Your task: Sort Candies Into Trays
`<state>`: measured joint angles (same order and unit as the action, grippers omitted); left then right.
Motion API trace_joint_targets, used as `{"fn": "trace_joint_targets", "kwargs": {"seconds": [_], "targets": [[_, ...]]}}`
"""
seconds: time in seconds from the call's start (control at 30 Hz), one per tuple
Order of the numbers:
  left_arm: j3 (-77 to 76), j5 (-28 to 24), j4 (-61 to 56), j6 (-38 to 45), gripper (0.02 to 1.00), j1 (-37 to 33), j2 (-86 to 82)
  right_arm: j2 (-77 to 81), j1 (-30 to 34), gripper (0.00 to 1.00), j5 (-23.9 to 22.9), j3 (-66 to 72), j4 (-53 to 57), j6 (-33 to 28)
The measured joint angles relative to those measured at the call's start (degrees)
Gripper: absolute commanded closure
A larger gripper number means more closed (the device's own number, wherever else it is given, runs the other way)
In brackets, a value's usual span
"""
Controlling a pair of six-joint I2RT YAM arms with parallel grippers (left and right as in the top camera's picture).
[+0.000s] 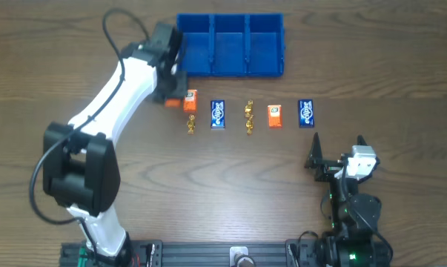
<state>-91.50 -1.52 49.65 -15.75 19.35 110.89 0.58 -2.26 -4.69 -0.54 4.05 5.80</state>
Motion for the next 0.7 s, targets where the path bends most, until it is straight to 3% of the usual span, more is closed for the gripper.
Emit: {"fn": "trace_joint_targets", "kwargs": {"seconds": [0.27, 0.53, 0.7], "targets": [[-31.87, 8.55, 0.26, -1.14, 0.796, 6.54, 4.70, 0.00, 0.00, 0.001, 0.02, 0.00, 0.02, 0.00], [-35.98, 9.64, 0.76, -1.18, 0.785, 4.22, 20.20, 0.00, 0.00, 0.001, 0.00, 0.00, 0.00, 0.00], [-35.87, 9.62, 1.31, -1.95, 0.779, 3.15, 21.66, 0.00, 0.00, 0.001, 0.02, 0.00, 0.00, 0.00]]}}
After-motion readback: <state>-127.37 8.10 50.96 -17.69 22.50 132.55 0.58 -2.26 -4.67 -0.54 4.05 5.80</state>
